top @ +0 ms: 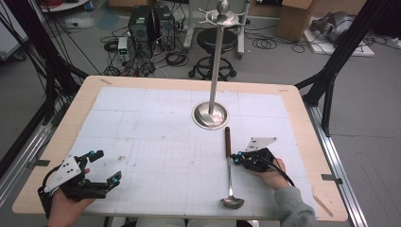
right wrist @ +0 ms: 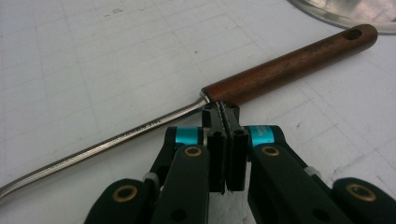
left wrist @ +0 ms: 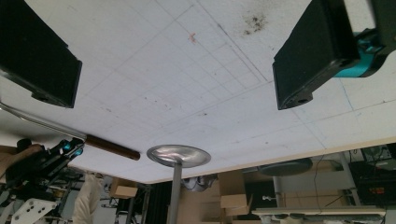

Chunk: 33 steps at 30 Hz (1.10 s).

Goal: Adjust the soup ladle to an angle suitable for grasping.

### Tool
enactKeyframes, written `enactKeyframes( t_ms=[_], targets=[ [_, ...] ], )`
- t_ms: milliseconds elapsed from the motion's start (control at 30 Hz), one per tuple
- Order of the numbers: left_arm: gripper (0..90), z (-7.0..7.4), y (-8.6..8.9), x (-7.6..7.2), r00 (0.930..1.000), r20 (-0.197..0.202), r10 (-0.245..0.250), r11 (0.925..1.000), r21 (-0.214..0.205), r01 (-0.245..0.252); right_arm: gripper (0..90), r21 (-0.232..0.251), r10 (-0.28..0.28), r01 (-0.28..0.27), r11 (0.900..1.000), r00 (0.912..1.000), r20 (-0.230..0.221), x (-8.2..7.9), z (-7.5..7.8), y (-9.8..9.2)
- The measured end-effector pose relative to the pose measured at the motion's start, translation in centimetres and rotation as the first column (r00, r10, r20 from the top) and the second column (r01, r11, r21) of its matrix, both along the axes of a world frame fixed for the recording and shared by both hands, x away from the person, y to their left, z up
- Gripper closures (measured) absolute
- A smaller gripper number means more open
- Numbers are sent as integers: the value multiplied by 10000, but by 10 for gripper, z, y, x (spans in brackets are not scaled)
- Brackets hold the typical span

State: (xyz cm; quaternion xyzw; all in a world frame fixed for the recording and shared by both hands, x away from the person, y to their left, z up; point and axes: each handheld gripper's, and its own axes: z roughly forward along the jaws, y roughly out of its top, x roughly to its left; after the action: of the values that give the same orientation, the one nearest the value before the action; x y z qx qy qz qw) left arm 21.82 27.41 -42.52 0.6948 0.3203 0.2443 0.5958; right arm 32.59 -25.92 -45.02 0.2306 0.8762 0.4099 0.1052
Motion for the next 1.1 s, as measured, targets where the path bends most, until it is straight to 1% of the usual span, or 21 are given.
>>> enactKeyframes(
  t_ms=[433, 767, 900, 1100],
  targets=[
    [18, 0, 0, 0, 10000, 9, 5, 10000, -6, -5, 899, -63, 298, -298, 9995, 9995, 129, -1, 0, 7],
    [18, 0, 0, 0, 10000, 6, 11, 10000, 10, -11, 899, -69, 431, -431, 9990, 9990, 103, -2, 0, 12],
    [18, 0, 0, 0, 10000, 3, 12, 10000, 27, -12, 899, -103, 651, -650, 9978, 9978, 139, -3, 0, 16],
    [18, 0, 0, 0, 10000, -4, 12, 10000, 11, -12, 899, -106, 686, -685, 9976, 9975, 145, -3, 0, 19]
  ],
)
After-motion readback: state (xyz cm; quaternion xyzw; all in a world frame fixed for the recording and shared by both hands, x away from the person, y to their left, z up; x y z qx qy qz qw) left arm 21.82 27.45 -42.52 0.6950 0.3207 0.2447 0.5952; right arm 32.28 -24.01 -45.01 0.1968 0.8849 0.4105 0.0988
